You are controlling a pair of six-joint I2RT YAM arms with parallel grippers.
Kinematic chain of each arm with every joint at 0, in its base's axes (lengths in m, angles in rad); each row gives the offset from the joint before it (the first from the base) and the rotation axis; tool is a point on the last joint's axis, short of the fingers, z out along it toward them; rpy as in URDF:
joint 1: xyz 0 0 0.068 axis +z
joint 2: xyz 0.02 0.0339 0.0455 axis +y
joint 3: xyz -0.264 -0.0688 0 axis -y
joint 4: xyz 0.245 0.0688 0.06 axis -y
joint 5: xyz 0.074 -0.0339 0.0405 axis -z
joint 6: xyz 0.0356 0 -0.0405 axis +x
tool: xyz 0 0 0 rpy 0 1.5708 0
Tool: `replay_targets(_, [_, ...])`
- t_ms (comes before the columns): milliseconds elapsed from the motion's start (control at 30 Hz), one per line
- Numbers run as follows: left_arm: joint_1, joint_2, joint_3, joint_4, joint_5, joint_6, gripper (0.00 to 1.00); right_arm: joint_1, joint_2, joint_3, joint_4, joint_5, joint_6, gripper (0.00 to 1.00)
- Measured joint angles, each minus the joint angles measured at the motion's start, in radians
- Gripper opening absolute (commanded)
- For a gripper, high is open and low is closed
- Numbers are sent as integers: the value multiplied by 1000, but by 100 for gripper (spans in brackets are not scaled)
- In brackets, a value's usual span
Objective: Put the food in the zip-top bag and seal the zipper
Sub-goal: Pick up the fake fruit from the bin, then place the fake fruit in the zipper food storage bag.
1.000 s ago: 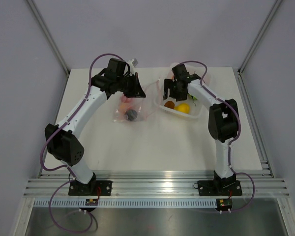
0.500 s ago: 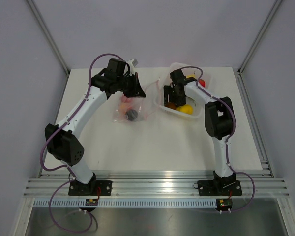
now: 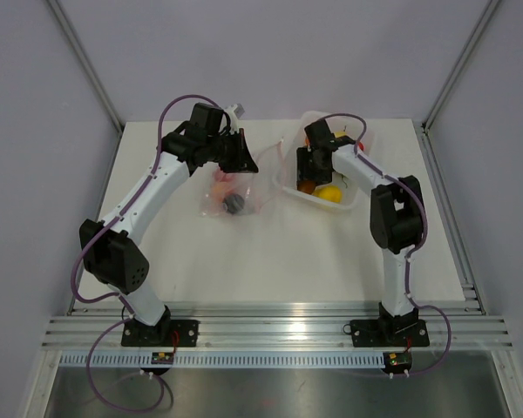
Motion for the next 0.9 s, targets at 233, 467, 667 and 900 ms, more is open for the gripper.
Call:
replay_targets(233, [0, 0, 0, 0, 0, 0, 0, 0, -235, -85, 36, 62, 24, 39])
replay_targets(467, [0, 0, -1, 0, 0, 0, 0, 1, -452, -142, 68, 66, 49, 39])
replay_targets(667, [0, 0, -2, 1, 0, -1, 0, 108, -582, -188, 77, 85, 62, 40])
replay_targets(900, [0, 0, -3, 2, 0, -1, 0, 247, -603, -191, 78, 84, 77, 41])
